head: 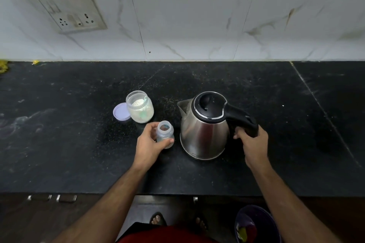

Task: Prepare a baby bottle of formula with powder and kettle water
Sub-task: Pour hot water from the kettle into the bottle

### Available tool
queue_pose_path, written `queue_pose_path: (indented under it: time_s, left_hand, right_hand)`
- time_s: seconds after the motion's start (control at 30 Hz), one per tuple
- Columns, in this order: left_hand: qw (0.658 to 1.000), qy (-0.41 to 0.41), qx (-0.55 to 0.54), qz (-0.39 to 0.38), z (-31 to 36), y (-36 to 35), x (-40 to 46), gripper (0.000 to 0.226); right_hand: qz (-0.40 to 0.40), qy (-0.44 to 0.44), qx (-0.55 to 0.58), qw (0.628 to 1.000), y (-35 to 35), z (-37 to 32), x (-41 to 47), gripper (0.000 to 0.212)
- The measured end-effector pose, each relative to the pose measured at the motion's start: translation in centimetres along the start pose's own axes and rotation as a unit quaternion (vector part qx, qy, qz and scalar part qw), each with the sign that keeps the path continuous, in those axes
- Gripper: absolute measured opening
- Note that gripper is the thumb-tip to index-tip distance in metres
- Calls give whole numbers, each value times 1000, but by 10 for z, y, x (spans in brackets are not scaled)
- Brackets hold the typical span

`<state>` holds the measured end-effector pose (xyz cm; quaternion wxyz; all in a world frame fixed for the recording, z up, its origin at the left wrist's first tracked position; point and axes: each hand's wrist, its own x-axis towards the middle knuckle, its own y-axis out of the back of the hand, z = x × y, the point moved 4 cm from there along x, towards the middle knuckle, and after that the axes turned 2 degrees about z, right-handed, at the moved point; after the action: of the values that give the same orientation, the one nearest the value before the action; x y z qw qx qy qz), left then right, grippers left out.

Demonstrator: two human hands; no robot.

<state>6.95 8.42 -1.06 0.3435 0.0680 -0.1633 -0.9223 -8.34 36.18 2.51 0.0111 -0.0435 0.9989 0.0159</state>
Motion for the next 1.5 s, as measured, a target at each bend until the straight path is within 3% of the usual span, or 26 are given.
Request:
queue_pose_path:
  time_s: [0.17,0.47,0.7,0.93,1.07,1.5]
  left_hand:
    - [999,-5,-41,-4,7,-3,-5,58]
    - [997,14,-64,-37,24,15,7,57]
    - [997,12,-51,-53,36,22,13,56]
    - [996,16,-39,-82,34,20,15,56]
    - [995,13,-37,-90,34,17,18,55]
    - [993,8,-59,-103,47,14,23,60]
  right_hand:
    - [-42,23,-66,997,-1,-13,6,26]
    - [-17,56,-93,994,-25,-45,28,2]
    - [-43,129,-173,976,-26,-75,41,18]
    - [-59,179,-223,956,-27,-106,42,3]
    - [-57,189,-226,954,-30,-121,41,15]
    - [-78,224,-253,938,-42,-152,41,18]
